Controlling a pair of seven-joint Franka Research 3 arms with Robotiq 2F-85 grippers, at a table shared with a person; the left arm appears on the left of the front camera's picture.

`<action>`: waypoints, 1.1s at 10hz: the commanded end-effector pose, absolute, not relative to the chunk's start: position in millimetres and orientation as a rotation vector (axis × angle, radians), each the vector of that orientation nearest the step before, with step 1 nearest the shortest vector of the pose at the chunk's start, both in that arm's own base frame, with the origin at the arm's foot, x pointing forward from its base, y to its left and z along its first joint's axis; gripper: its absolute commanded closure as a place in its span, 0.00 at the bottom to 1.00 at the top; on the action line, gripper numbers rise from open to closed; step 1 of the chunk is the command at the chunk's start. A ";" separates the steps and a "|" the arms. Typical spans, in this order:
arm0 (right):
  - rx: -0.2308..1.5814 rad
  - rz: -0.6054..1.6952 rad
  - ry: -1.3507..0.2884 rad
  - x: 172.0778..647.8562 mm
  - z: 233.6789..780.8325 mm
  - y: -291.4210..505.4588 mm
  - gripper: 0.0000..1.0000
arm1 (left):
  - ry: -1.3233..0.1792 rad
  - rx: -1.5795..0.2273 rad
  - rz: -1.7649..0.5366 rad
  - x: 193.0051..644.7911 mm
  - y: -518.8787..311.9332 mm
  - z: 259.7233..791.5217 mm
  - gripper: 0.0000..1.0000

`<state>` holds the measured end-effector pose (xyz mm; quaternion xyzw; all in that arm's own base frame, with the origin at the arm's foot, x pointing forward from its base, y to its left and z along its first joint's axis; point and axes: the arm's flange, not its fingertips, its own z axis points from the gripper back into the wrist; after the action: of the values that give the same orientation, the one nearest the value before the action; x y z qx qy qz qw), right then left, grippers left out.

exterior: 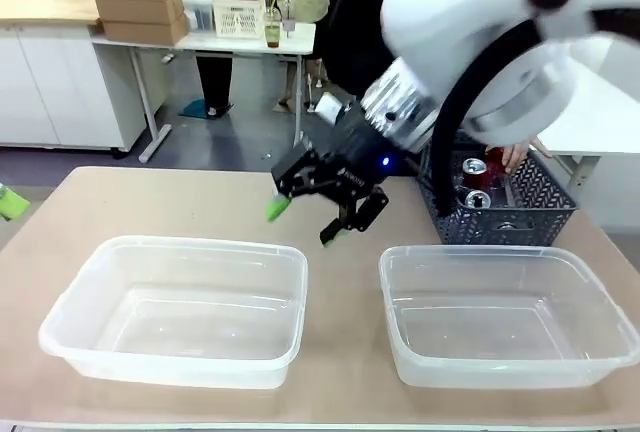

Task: Sort the waste into each basket.
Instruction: Pick up the Organizing box on the left side of the table and lift it.

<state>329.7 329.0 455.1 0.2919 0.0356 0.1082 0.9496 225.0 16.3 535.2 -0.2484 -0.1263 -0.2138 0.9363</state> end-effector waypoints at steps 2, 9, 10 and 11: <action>0.688 0.215 0.104 318.0 466.5 342.5 0.00 | -0.280 -0.587 -0.378 250.7 45.4 522.3 0.00; 0.155 -0.186 0.188 325.1 392.2 403.9 0.00 | -0.030 -0.357 -0.375 258.7 -20.4 394.4 0.00; 0.127 -0.151 0.206 324.3 387.0 396.9 0.00 | -0.023 -0.312 -0.401 255.5 -27.0 381.8 0.00; 0.185 -0.160 0.157 313.4 386.0 392.1 0.00 | -0.051 -0.396 -0.398 299.1 -1.8 459.6 0.00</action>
<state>319.8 390.1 377.4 0.0796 0.0961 -0.0832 0.9887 312.2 -11.5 444.2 -0.1782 -0.0109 -0.2011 0.9632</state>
